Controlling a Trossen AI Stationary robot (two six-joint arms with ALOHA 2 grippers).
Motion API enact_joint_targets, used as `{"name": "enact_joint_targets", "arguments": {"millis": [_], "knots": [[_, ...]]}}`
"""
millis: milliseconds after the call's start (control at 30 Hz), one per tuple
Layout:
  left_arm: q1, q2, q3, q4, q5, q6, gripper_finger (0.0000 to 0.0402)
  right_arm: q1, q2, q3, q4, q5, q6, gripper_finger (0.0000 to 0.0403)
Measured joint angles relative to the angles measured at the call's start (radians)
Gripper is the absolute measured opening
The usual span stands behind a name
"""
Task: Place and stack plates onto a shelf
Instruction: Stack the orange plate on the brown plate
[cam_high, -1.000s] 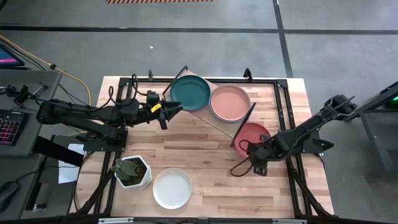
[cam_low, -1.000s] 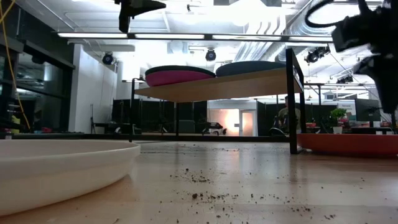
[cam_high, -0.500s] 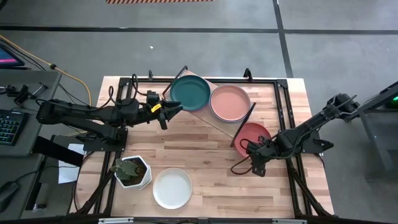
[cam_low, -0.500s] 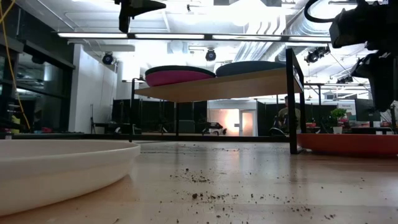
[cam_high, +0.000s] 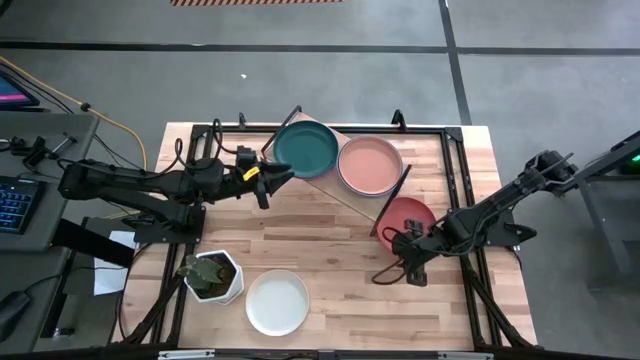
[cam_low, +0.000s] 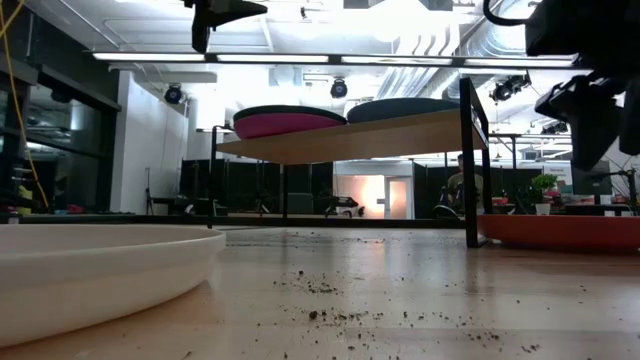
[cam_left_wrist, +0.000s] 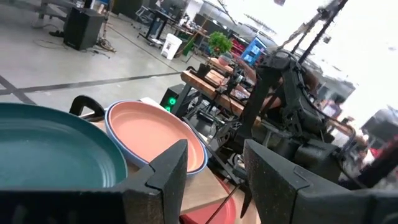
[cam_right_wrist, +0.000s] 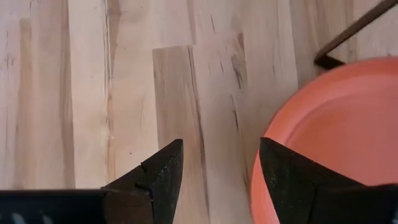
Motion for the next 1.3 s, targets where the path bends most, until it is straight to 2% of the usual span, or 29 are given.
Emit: {"name": "enact_joint_targets", "arguments": {"millis": [233, 400, 633, 1000, 1300], "knots": [[-0.009, 0.000, 0.000, -0.046, 0.103, 0.111, 0.0147, 0.001, 0.023, 0.000, 0.018, -0.007, 0.010, 0.0193], [-0.031, 0.000, 0.000, -0.066, 0.107, 0.203, 0.0147, 0.008, 0.082, 0.000, 0.026, 0.002, -0.012, 0.0193], [-0.041, 0.000, 0.000, -0.067, 0.107, 0.276, 0.0147, 0.005, 0.173, -0.001, 0.018, 0.077, 0.018, 0.0193], [-0.040, 0.000, 0.000, -0.074, 0.103, 0.313, 0.0147, 0.005, 0.278, -0.001, 0.019, 0.078, 0.046, 0.0193], [-0.040, 0.000, 0.000, -0.074, 0.103, 0.313, 0.0147, 0.005, 0.293, -0.001, 0.020, 0.079, 0.046, 0.0193]]}}
